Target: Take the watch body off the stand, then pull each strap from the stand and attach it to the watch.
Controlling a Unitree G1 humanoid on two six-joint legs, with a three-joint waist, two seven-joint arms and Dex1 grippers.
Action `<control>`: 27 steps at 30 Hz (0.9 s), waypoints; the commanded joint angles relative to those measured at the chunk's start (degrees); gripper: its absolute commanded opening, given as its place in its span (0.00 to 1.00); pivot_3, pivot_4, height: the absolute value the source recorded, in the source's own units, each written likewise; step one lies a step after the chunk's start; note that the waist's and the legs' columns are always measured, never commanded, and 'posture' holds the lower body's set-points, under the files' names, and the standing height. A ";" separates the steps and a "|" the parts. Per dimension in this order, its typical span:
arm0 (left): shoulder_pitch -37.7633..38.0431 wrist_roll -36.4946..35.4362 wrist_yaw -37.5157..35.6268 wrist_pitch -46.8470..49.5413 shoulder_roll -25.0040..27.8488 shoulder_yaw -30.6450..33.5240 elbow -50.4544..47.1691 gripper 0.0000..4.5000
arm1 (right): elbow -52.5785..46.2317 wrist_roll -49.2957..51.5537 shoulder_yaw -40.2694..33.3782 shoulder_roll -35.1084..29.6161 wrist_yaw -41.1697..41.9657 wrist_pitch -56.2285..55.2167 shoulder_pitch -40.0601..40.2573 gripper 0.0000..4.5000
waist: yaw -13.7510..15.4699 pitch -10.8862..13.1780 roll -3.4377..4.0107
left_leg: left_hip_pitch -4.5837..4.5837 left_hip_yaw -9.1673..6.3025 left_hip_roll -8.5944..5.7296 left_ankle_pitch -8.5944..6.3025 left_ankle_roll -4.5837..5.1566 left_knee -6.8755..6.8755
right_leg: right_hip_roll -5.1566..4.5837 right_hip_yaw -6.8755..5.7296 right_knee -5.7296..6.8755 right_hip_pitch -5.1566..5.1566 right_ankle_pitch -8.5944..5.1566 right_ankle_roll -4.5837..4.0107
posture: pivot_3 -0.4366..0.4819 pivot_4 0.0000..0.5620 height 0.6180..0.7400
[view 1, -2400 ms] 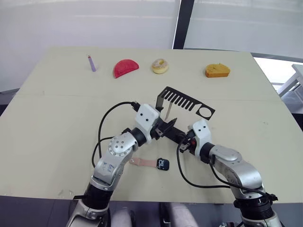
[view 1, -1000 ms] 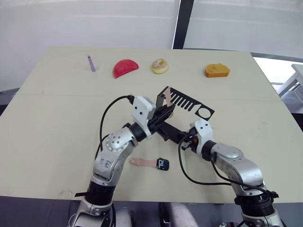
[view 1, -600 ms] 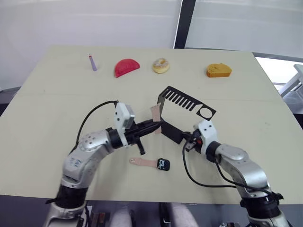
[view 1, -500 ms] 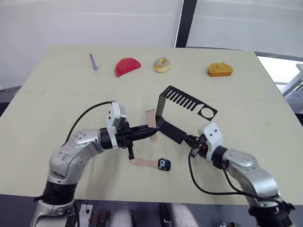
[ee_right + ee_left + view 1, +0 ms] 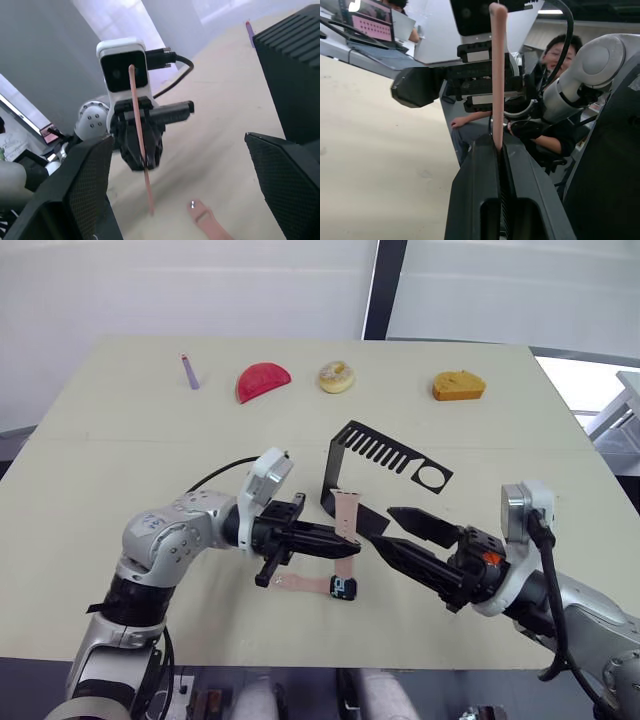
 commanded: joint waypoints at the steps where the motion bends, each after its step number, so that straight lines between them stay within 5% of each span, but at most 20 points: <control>1: -1.16 -0.90 -0.86 0.23 -0.61 0.05 -0.17 0.00 | -0.48 4.00 2.45 -0.10 -5.55 -3.10 -2.58 0.98 | 0.02 0.00 0.00 | -0.01 0.00 0.00 0.00 0.00 0.00 | 0.00 0.00 0.00 -0.01 0.00 0.00 | 0.48 0.27 0.98; 5: -1.98 -0.50 -0.59 0.32 -1.63 -0.27 0.60 0.00 | -0.31 3.59 5.31 -0.06 -8.06 -4.41 -4.81 0.98 | 0.22 0.00 0.00 | -0.03 -0.01 0.01 0.01 0.01 0.02 | -0.01 0.00 -0.01 -0.02 0.01 0.01 | 0.48 0.27 0.98; 8: -2.13 -0.35 -0.85 0.32 -1.66 -0.22 0.70 0.00 | -0.23 3.90 6.41 -0.53 -8.85 -4.97 -5.36 0.82 | 0.26 0.00 0.00 | -0.05 -0.02 0.01 0.01 0.01 0.02 | -0.01 0.00 -0.03 -0.02 0.01 0.02 | 0.48 0.27 0.98; 22: -1.69 0.45 -0.54 -0.36 -1.41 0.14 0.62 0.00 | 0.70 4.82 8.77 -2.41 -8.41 -5.68 -7.76 0.82 | 0.27 0.00 0.00 | -0.06 -0.03 0.02 0.01 0.02 0.02 | -0.02 -0.02 -0.03 -0.02 0.00 0.02 | 0.48 0.27 0.98; 26: -1.48 0.52 -0.36 -0.40 -1.29 0.21 0.24 0.00 | 0.73 5.21 8.82 -2.39 -8.37 -5.87 -8.03 0.55 | 0.25 0.00 0.00 | -0.06 -0.03 0.02 0.01 0.02 0.02 | -0.02 -0.02 -0.03 -0.02 0.01 0.02 | 0.48 0.27 0.98; 27: -1.44 0.49 -0.35 -0.37 -1.24 0.25 0.18 0.00 | 0.69 5.27 8.77 -2.39 -8.35 -5.93 -8.06 0.55 | 0.26 0.00 0.00 | -0.05 -0.03 0.02 0.01 0.02 0.02 | -0.02 -0.01 -0.03 -0.02 0.01 0.02 | 0.48 0.27 0.98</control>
